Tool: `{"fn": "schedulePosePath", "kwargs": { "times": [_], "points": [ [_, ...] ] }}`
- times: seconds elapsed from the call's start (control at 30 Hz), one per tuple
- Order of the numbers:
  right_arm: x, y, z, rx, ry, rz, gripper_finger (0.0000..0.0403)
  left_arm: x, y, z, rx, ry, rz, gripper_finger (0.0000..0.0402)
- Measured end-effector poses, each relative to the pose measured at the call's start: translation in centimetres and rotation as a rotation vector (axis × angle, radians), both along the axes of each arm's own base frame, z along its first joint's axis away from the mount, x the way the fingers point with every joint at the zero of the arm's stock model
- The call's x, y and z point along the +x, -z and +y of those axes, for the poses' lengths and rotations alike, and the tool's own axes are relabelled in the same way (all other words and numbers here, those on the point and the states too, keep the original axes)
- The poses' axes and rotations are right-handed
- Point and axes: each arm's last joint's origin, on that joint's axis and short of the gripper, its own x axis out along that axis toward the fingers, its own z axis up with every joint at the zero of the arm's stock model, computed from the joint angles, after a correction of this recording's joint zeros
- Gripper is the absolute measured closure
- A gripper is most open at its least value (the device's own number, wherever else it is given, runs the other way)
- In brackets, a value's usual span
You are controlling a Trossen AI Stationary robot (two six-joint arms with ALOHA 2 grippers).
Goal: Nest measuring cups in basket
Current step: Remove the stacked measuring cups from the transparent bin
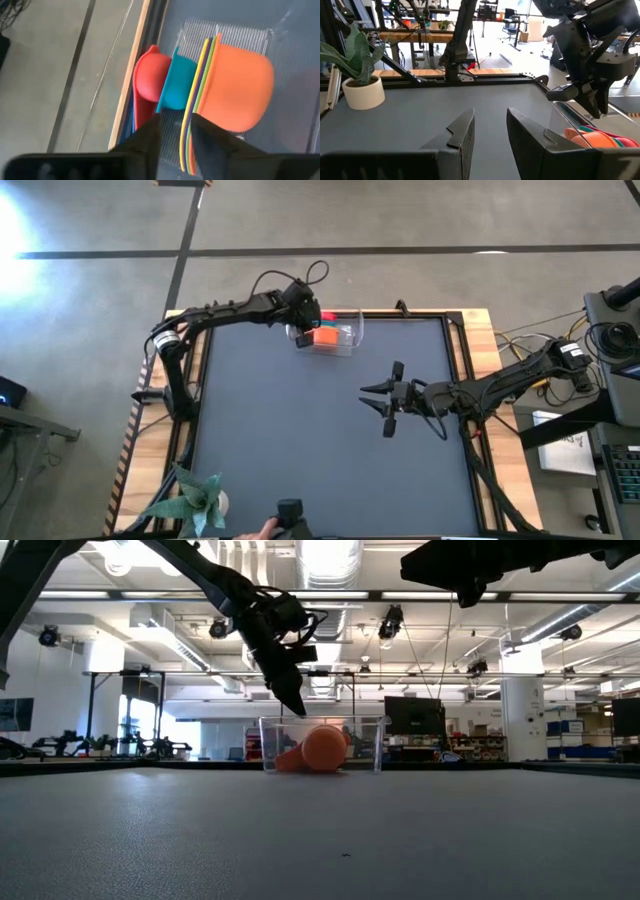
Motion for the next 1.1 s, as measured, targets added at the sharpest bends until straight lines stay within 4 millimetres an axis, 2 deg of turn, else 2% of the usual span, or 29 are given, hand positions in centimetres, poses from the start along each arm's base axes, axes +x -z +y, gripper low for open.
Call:
{"fn": "schedulePosePath", "kwargs": {
  "times": [0.23, 0.4, 0.8, 0.9, 1.1],
  "points": [
    [0.0, 0.0, 0.0, 0.000, 0.001, 0.001, 0.0298, -0.3, 0.3, -0.2, -0.078, 0.069, 0.004, 0.0200],
    [0.0, 0.0, -0.1, 0.009, 0.004, 0.001, 0.0298, -0.4, 0.3, -0.1, -0.075, 0.079, 0.015, 0.0148],
    [0.0, 0.1, -0.1, 0.028, 0.006, 0.002, 0.0298, -0.7, -0.1, -0.2, -0.080, 0.078, 0.010, 0.0139],
    [0.1, 0.1, -0.3, 0.030, 0.014, 0.001, 0.0298, -0.8, -2.4, -0.5, -0.072, 0.081, 0.001, 0.0142],
    [0.9, -1.3, -2.2, 0.018, 0.100, 0.055, 0.0298, -1.3, -9.1, -1.3, -0.020, 0.055, -0.094, 0.0154]
  ]
}}
